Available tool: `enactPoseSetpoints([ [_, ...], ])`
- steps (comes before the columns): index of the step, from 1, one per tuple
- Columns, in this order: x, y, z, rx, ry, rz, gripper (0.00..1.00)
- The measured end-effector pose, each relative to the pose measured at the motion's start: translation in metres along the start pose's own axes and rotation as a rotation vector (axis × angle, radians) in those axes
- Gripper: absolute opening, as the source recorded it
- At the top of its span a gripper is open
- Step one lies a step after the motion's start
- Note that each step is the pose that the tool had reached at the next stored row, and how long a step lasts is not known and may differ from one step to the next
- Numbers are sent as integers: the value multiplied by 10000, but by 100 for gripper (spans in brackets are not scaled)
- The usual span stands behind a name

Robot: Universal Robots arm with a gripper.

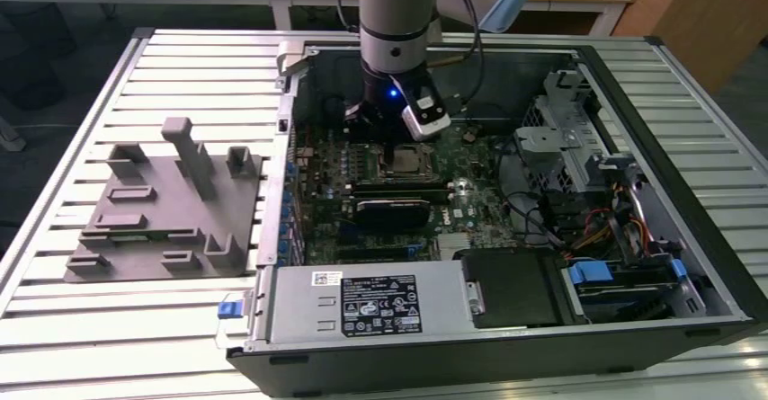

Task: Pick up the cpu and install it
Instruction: 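Close the cpu cover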

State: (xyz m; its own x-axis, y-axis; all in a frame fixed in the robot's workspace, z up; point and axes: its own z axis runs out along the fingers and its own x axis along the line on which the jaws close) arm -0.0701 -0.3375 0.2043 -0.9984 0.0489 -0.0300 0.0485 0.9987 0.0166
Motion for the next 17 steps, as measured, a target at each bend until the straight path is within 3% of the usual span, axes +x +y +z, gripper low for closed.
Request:
enactPoseSetpoints([
  [10,70,-3,24,-1,-1,0,11],
  [17,73,-4,33,0,0,0,11],
])
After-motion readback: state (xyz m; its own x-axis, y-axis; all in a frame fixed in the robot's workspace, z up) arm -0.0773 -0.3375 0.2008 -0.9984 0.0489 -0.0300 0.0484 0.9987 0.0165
